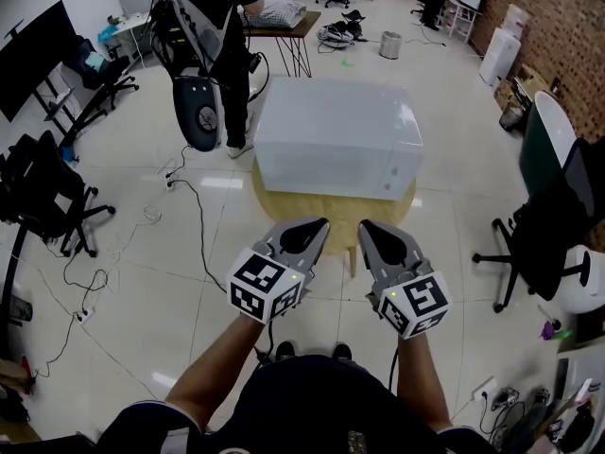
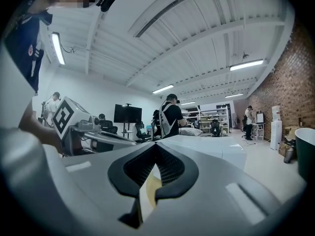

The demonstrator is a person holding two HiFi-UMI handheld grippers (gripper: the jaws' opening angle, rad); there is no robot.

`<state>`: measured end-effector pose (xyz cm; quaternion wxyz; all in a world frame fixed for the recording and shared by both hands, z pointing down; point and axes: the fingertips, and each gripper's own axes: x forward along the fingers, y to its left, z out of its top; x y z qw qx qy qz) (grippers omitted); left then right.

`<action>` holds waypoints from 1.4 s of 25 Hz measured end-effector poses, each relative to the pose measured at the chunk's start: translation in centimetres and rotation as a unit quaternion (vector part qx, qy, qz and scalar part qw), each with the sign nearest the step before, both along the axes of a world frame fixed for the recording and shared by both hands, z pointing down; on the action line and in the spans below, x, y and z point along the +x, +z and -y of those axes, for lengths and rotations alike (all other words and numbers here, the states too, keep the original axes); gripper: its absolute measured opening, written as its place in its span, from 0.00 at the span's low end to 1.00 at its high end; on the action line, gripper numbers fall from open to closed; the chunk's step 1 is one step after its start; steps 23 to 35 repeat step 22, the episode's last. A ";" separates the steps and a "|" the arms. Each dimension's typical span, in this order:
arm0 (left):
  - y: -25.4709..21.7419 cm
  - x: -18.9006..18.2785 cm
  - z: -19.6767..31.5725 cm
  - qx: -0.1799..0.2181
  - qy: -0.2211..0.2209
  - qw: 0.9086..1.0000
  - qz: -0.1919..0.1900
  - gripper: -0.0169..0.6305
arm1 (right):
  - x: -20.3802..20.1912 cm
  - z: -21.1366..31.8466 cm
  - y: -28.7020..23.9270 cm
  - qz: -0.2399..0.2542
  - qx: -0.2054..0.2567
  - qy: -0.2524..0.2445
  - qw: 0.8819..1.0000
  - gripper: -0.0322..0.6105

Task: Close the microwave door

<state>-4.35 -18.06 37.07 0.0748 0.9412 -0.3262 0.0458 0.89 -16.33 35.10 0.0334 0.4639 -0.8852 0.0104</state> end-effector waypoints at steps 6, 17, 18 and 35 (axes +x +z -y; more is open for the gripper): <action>0.1 -0.1 -0.3 0.000 -0.001 1.000 -0.002 0.04 | 0.0 -0.2 -0.1 0.002 0.001 0.003 1.000 0.05; 0.3 0.0 -0.9 0.001 -0.003 1.000 -0.007 0.04 | 0.1 -0.6 -0.1 -0.004 0.001 0.003 1.000 0.05; 0.3 0.0 -0.8 0.000 -0.003 1.000 -0.007 0.04 | 0.1 -0.6 -0.1 -0.004 0.001 0.003 1.000 0.05; 0.2 0.1 -0.9 0.000 -0.002 1.000 -0.008 0.04 | 0.1 -0.7 -0.2 -0.003 0.000 0.004 1.000 0.05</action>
